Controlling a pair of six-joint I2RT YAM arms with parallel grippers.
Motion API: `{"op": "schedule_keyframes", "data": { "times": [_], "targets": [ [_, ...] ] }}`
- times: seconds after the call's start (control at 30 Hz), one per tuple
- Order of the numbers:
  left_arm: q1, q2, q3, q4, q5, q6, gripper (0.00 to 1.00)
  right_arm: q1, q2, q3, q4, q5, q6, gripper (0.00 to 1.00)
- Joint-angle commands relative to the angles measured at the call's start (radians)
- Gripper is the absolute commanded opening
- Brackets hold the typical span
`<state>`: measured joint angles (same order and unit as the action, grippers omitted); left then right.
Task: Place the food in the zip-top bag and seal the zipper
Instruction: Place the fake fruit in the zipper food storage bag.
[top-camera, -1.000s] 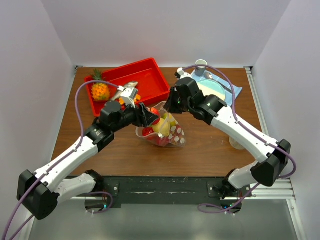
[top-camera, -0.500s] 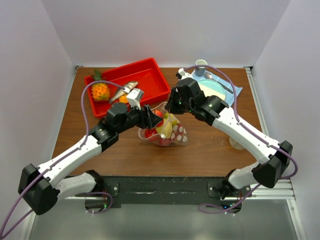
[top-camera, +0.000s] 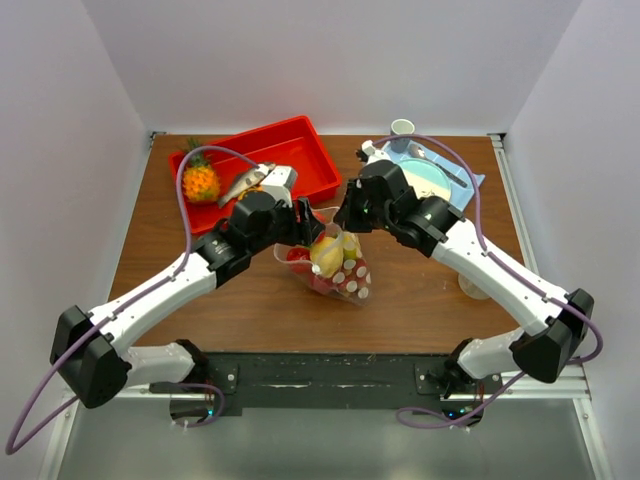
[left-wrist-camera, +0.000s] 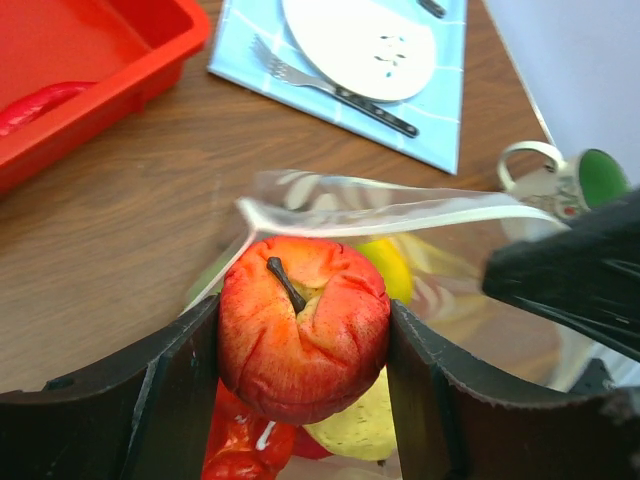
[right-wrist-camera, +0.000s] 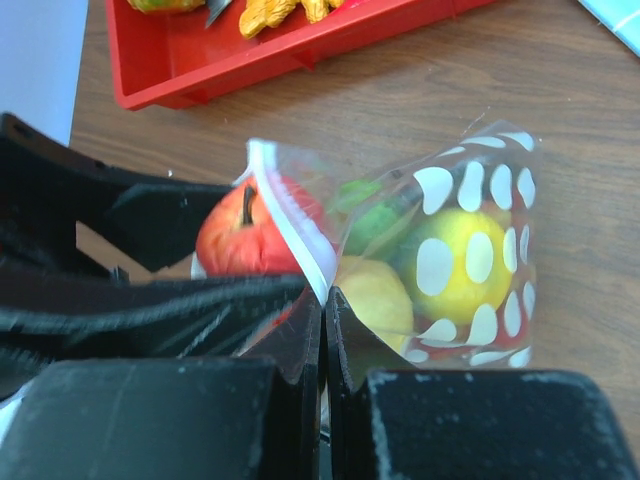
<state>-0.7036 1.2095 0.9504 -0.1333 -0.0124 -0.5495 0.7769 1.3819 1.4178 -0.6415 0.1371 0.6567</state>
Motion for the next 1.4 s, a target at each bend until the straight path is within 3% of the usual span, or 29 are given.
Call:
{"op": "schedule_keyframes", "data": {
  "times": [0.0,0.27,0.37,0.5,0.6,0.8,1.13,1.37],
  "targets": [
    [-0.004,0.007,0.068,-0.08,-0.121,0.071,0.17,-0.001,-0.066,0.009,0.057,-0.039,-0.012,0.0],
    [-0.004,0.056,0.134,-0.124,-0.112,0.132,0.29,0.001,-0.047,0.009,0.109,-0.123,0.006,0.0],
    [-0.008,0.055,0.122,-0.114,-0.093,0.134,0.39,-0.001,-0.041,0.02,0.117,-0.12,0.011,0.0],
    [-0.02,0.044,0.108,-0.111,-0.093,0.132,0.64,-0.002,-0.027,0.041,0.117,-0.114,0.017,0.0],
    [-0.027,0.027,0.097,-0.109,-0.1,0.134,0.77,-0.004,-0.029,0.046,0.118,-0.113,0.021,0.0],
    [-0.03,-0.034,0.08,-0.123,-0.104,0.145,0.91,-0.008,-0.038,0.047,0.118,-0.11,0.027,0.0],
    [-0.028,-0.149,0.056,-0.135,-0.109,0.138,0.88,-0.013,-0.043,0.059,0.117,-0.111,0.031,0.0],
    [-0.028,-0.251,0.065,-0.202,-0.168,0.125,0.64,-0.013,-0.046,0.058,0.115,-0.114,0.032,0.0]
  ]
}}
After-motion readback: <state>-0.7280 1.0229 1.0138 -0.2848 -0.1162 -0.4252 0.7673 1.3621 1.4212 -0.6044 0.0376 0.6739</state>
